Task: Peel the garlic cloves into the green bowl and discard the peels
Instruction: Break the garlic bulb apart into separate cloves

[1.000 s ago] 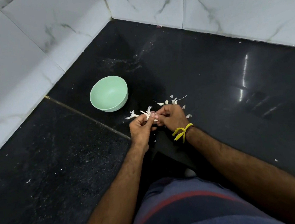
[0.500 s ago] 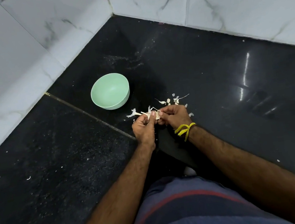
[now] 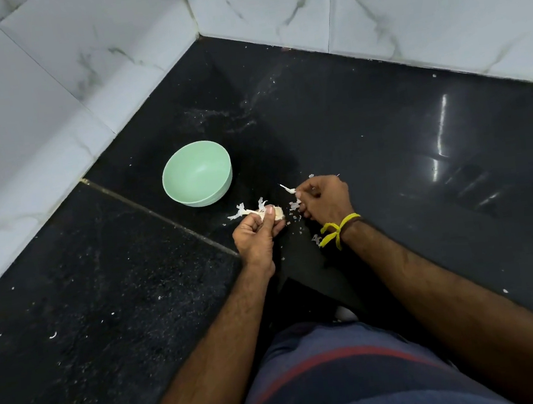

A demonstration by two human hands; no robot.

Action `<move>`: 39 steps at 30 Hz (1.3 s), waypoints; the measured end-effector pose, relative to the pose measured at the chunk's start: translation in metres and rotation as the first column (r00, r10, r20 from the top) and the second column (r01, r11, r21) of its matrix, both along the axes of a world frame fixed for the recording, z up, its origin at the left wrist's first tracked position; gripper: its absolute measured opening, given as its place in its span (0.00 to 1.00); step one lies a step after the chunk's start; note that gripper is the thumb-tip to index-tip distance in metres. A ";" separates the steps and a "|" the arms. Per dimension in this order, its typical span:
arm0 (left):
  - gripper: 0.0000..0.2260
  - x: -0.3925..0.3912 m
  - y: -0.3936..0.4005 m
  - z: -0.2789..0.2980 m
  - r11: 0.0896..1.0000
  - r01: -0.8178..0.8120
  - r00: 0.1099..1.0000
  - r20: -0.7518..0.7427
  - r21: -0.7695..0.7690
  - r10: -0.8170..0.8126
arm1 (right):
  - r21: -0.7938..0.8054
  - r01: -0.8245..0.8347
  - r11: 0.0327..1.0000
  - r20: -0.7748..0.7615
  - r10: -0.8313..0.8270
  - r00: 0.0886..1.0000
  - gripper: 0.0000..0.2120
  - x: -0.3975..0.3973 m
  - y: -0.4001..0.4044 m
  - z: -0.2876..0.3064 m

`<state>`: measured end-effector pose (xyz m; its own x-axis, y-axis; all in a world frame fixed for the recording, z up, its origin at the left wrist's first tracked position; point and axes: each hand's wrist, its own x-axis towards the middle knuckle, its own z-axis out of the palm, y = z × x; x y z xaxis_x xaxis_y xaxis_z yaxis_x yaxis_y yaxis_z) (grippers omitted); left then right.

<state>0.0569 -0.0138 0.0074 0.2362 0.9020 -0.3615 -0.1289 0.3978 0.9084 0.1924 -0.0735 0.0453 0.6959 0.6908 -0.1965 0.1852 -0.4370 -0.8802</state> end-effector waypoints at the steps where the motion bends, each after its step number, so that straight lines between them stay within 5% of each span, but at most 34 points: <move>1: 0.10 -0.001 0.000 -0.001 1.000 0.010 1.000 0.003 -0.003 -0.010 | -0.024 -0.003 1.000 0.050 0.004 0.999 0.05 0.004 0.002 0.000; 6: 0.09 -0.004 -0.002 0.005 0.999 0.049 0.998 0.037 -0.023 -0.048 | -0.065 -0.106 0.992 0.176 0.116 0.978 0.04 0.001 0.004 0.010; 12: 0.03 -0.008 -0.005 0.013 0.989 0.149 0.988 0.033 -0.020 -0.148 | 0.001 -0.281 0.960 -0.035 0.281 0.959 0.08 -0.022 0.000 -0.003; 18: 0.03 -0.004 -0.008 0.017 0.996 0.084 0.996 -0.016 -0.037 -0.085 | 0.052 -0.177 0.983 0.028 0.176 0.984 0.06 -0.027 -0.001 -0.006; 28: 0.05 -0.012 -0.002 0.010 0.975 0.220 0.975 0.024 -0.038 -0.219 | 0.144 -0.119 0.982 -0.127 0.138 0.982 0.05 -0.023 -0.006 -0.013; 33: 0.10 -0.003 -0.009 0.013 0.996 0.069 0.996 -0.048 -0.051 -0.072 | 0.140 -0.091 0.986 -0.024 0.096 0.995 0.05 -0.027 -0.005 -0.019; 39: 0.04 0.002 -0.009 0.017 0.996 0.006 0.998 -0.066 -0.085 -0.012 | 0.150 -0.028 0.988 0.022 0.025 0.999 0.06 -0.033 -0.003 -0.027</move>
<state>0.0589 -0.0233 0.0245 0.2173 0.8651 -0.4520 -0.0655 0.4750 0.8775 0.1595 -0.0762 0.0181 0.6799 0.7295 -0.0751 0.2133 -0.2948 -0.9315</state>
